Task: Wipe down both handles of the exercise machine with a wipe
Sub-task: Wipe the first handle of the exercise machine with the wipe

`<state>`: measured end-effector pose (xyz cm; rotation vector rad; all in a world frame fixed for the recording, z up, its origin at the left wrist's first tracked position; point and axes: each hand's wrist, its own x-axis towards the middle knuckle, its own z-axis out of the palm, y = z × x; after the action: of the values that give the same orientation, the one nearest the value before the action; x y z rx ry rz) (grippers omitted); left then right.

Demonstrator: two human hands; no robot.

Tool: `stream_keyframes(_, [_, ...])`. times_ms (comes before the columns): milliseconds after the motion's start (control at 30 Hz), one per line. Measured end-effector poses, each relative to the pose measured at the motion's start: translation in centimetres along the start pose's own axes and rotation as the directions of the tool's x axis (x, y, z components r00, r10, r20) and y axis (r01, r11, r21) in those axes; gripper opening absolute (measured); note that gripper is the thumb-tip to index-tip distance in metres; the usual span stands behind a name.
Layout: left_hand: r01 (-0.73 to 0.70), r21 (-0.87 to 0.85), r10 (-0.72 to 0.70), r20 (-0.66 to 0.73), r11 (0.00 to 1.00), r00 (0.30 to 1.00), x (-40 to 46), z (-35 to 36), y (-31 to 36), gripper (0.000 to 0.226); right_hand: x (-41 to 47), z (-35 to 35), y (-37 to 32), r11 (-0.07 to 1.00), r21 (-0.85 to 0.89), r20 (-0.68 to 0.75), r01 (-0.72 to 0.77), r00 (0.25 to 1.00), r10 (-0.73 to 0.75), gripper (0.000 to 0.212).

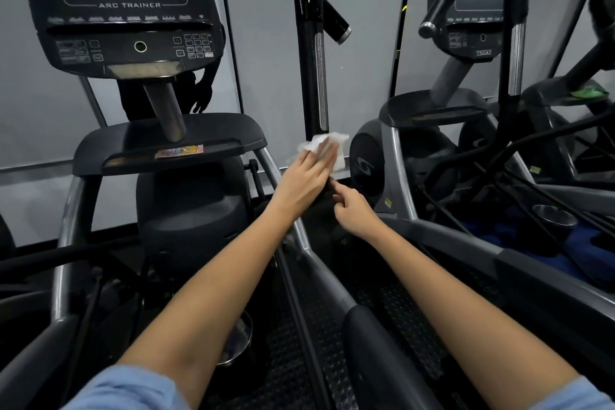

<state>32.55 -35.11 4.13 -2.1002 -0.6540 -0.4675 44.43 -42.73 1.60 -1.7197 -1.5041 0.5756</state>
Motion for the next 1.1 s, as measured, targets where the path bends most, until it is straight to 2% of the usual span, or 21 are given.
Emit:
stream_keyframes(67, [-0.02, 0.067, 0.015, 0.074, 0.998, 0.997, 1.1, -0.6, -0.6, 0.055, -0.1, 0.2, 0.1, 1.0, 0.017, -0.006, 0.001, 1.0, 0.0, 0.063])
stream_keyframes(133, [-0.083, 0.093, 0.076, 0.085, 0.992, 0.994, 0.5, 0.1, 0.2, 0.056, -0.2, 0.5, 0.3, 0.999, 0.037, -0.074, -0.031, 0.997, 0.033, 0.059])
stream_keyframes(200, [-0.144, 0.05, 0.136, 0.134, 0.988, 0.982, -1.4, 0.6, 1.4, 0.057, -0.5, 0.6, 0.3, 0.995, 0.064, -0.186, -0.071, 0.979, 0.081, 0.054])
stream_keyframes(267, [-0.138, -0.004, 0.137, 0.154, 0.99, 0.979, -2.4, 0.7, 2.0, 0.061, -0.7, 0.4, 0.0, 0.995, 0.07, -0.291, -0.069, 0.953, 0.087, 0.05])
stream_keyframes(400, [-0.069, 0.017, 0.068, 0.054, 0.997, 0.996, -0.6, -0.1, 0.7, 0.059, -0.4, -0.1, -0.7, 0.997, 0.078, -0.418, 0.022, 0.908, 0.013, 0.048])
stream_keyframes(500, [-0.073, -0.002, 0.073, 0.098, 0.997, 0.992, -0.8, -0.6, 0.7, 0.06, -0.7, 0.4, -1.2, 0.988, 0.072, -0.503, 0.136, 0.861, -0.082, 0.044])
stream_keyframes(600, [-0.103, -0.13, 0.118, 0.116, 0.986, 0.986, -2.5, -0.5, 1.6, 0.065, -1.1, 1.3, -1.4, 0.963, 0.048, -0.545, 0.264, 0.815, -0.196, 0.042])
stream_keyframes(667, [-0.092, -0.239, 0.089, -0.025, 0.967, 0.996, -2.5, -0.5, 1.4, 0.065, -1.0, 1.7, -1.6, 0.946, 0.065, -0.542, 0.317, 0.807, -0.233, 0.043])
stream_keyframes(700, [-0.058, -0.344, 0.031, -0.083, 0.937, 0.996, -2.3, -0.5, 1.1, 0.061, -0.9, 1.7, -1.8, 0.938, 0.091, -0.529, 0.334, 0.814, -0.239, 0.044])
stream_keyframes(800, [0.0, -0.612, -0.051, -0.066, 0.791, 0.997, -2.2, -0.6, 0.0, 0.04, -0.7, 1.8, -2.4, 0.919, 0.156, -0.473, 0.361, 0.845, -0.251, 0.05])
stream_keyframes(867, [0.002, -0.688, -0.113, -0.116, 0.726, 0.987, -2.1, -1.5, -0.5, 0.027, -0.6, 1.8, -2.5, 0.927, 0.178, -0.424, 0.33, 0.876, -0.231, 0.053])
stream_keyframes(933, [0.039, -0.659, -0.241, -0.218, 0.751, 0.946, -1.4, -2.1, -1.1, 0.026, -0.5, 1.8, -2.5, 0.938, 0.144, -0.373, 0.317, 0.895, -0.245, 0.053])
stream_keyframes(1000, [0.15, -0.57, -0.345, -0.251, 0.808, 0.904, 0.0, -2.7, -2.5, 0.036, 0.0, 1.7, -2.9, 0.946, 0.044, -0.303, 0.322, 0.906, -0.294, 0.054])
stream_keyframes(1100, [0.288, -0.417, -0.375, -0.143, 0.862, 0.916, 3.0, -3.6, -5.3, 0.055, 1.2, 2.0, -3.4, 0.914, -0.214, -0.244, 0.344, 0.887, -0.391, 0.059])
